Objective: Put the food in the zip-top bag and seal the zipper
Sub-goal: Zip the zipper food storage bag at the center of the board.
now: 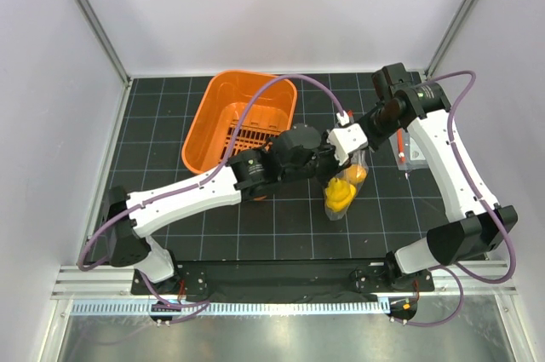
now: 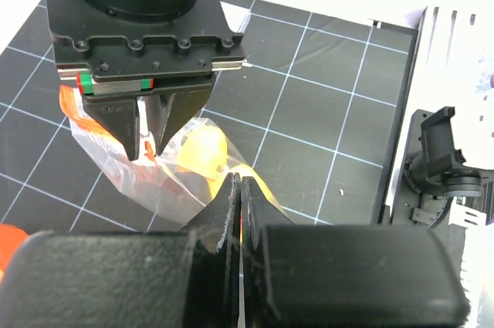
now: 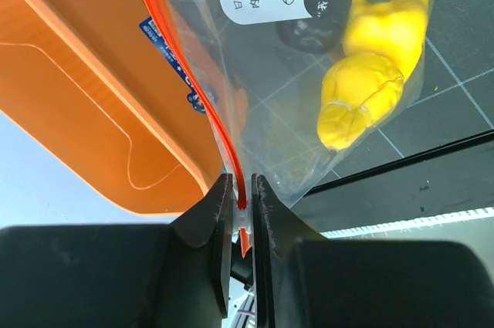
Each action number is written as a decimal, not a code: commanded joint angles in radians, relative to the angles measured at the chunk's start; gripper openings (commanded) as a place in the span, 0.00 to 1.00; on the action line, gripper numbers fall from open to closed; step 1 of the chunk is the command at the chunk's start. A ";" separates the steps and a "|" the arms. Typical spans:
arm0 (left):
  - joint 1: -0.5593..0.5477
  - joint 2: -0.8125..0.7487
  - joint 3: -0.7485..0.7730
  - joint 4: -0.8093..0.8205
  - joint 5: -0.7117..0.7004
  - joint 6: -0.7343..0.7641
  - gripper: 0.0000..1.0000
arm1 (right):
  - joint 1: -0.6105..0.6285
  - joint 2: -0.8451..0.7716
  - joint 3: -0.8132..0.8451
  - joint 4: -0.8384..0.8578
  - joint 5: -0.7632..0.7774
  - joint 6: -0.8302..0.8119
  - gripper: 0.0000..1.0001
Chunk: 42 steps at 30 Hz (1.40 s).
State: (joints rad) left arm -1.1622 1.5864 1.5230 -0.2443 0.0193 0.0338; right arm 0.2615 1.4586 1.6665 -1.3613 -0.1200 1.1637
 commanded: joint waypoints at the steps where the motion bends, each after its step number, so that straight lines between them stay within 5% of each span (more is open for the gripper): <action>1: -0.004 -0.017 0.014 -0.021 -0.050 -0.017 0.00 | 0.001 -0.006 0.039 -0.030 -0.026 -0.018 0.01; 5: -0.004 0.021 0.039 -0.049 -0.166 -0.028 0.47 | 0.001 -0.020 0.053 -0.028 -0.027 0.002 0.01; 7: -0.004 0.046 0.049 -0.052 -0.197 -0.055 0.58 | 0.001 -0.021 0.068 -0.032 -0.030 0.010 0.01; 11: -0.004 0.092 0.075 -0.052 -0.268 -0.086 0.63 | 0.001 -0.027 0.075 -0.041 -0.030 0.021 0.01; 21: -0.004 0.188 0.186 -0.018 -0.364 -0.095 0.51 | 0.001 -0.046 0.058 -0.041 -0.018 0.025 0.01; 24: -0.002 0.195 0.198 -0.015 -0.367 -0.089 0.28 | 0.001 -0.046 0.056 -0.051 -0.007 0.013 0.01; 25: -0.002 0.198 0.201 -0.013 -0.371 -0.081 0.08 | 0.001 -0.046 0.055 -0.056 0.000 0.011 0.01; 26: -0.002 0.195 0.201 -0.013 -0.371 -0.074 0.00 | 0.001 -0.046 0.053 -0.058 0.002 0.008 0.01; 42: -0.005 0.018 0.003 0.076 -0.122 0.064 0.00 | -0.001 0.048 0.099 -0.091 -0.007 -0.051 0.01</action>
State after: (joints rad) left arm -1.1542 1.6882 1.5406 -0.2333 -0.1982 0.0563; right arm 0.2691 1.4624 1.7073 -1.4010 -0.1501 1.1492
